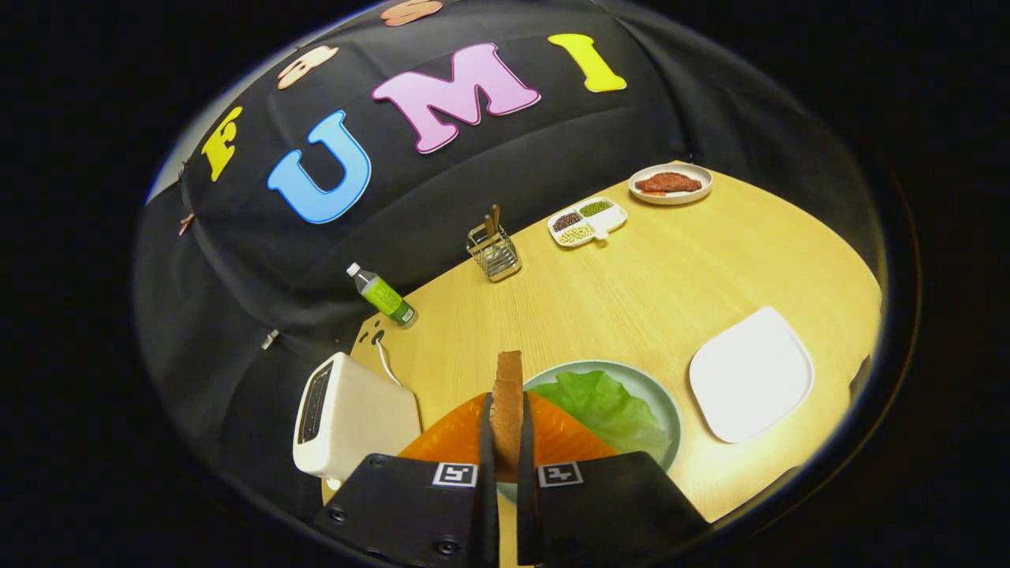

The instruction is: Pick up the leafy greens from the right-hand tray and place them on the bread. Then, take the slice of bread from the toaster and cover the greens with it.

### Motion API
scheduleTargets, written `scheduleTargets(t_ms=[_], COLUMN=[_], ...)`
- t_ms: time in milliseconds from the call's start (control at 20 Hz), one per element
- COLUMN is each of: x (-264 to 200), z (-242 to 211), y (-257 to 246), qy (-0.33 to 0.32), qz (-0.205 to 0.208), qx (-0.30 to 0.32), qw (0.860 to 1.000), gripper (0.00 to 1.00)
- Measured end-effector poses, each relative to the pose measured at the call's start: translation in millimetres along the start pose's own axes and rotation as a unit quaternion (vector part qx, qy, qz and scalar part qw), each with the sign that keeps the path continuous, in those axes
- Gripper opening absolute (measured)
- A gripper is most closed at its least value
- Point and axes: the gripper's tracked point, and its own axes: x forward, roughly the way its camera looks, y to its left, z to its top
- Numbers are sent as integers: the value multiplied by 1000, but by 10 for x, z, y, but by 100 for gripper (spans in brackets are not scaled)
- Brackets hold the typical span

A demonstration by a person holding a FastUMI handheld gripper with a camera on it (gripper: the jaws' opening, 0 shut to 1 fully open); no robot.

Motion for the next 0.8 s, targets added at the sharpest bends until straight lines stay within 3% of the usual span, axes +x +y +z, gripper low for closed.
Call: scheduleTargets(t_ms=[350, 550, 750, 800], x=[195, 225, 260, 261], z=[-326, -478, -493, -502], y=[-653, -883, -960, -992], qy=[30, 59, 66, 66], qz=[-74, -77, -88, -97], qx=[-23, -24, -79, -96], qw=[997, 995, 991, 988], gripper=[13, 13, 20, 29])
